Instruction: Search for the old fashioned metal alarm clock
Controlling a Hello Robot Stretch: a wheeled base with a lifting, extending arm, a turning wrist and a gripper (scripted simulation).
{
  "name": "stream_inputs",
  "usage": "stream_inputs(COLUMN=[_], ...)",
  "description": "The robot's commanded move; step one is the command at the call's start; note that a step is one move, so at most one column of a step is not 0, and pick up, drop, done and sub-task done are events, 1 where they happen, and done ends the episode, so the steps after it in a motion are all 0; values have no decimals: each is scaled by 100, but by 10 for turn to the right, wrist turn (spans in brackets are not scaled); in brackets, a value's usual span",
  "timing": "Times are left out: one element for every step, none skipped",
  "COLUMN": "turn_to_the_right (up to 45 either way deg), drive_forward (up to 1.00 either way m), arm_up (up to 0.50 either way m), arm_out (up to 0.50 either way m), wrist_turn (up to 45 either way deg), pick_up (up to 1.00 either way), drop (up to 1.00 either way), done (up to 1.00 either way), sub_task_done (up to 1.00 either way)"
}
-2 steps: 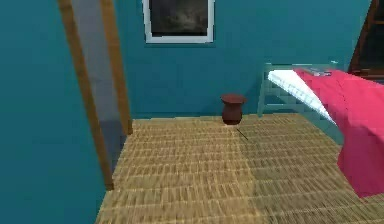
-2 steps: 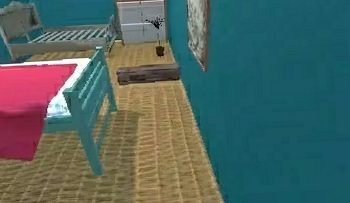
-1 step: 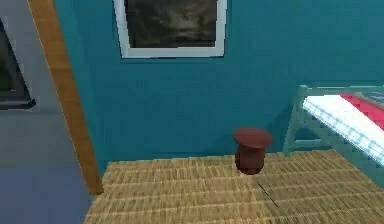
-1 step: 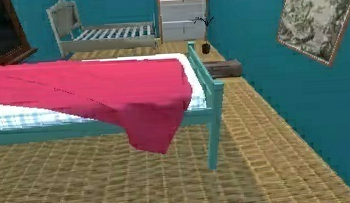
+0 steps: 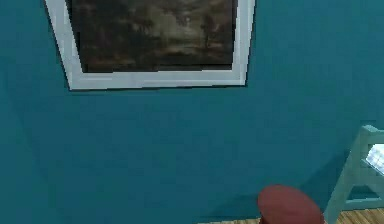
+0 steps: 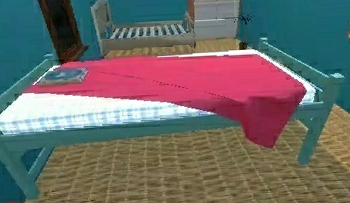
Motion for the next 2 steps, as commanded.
stream_inputs(turn_to_the_right=[-450,-390], drive_forward=[0,0], arm_up=[0,0], arm_out=[0,0], wrist_turn=[0,0], pick_up=[0,0], drop=[0,0], done=[0,0], sub_task_done=[0,0])
